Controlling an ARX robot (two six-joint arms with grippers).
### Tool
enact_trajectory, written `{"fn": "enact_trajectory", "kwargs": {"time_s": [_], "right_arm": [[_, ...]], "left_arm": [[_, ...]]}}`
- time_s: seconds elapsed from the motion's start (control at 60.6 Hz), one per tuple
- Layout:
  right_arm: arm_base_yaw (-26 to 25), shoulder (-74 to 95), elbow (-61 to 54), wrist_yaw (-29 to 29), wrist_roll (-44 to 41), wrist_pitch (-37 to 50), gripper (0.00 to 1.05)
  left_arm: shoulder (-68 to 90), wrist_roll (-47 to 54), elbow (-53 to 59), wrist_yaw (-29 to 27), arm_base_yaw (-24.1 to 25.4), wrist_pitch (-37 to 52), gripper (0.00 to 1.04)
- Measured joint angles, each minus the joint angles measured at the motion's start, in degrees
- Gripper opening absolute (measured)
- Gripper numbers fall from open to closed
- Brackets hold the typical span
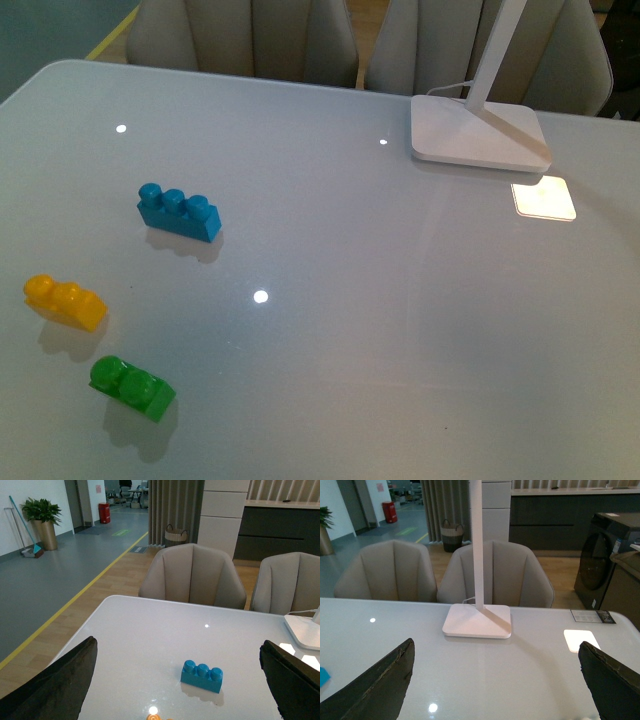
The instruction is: Insert yellow block into base center
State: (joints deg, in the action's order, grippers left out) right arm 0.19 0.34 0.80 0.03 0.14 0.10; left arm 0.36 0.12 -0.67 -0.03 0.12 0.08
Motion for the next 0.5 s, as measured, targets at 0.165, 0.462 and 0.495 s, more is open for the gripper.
{"fn": "enact_trajectory", "kwargs": {"time_s": [0.165, 0.462, 0.495], "right_arm": [[0.0, 0.0, 0.0, 0.0, 0.0, 0.0, 0.96], [0.0, 0.0, 0.0, 0.0, 0.0, 0.0, 0.96], [0.0, 0.0, 0.0, 0.0, 0.0, 0.0, 0.96]], "left_arm": [[0.0, 0.0, 0.0, 0.0, 0.0, 0.0, 0.97], [0.0, 0.0, 0.0, 0.0, 0.0, 0.0, 0.97], [0.0, 0.0, 0.0, 0.0, 0.0, 0.0, 0.97]]}}
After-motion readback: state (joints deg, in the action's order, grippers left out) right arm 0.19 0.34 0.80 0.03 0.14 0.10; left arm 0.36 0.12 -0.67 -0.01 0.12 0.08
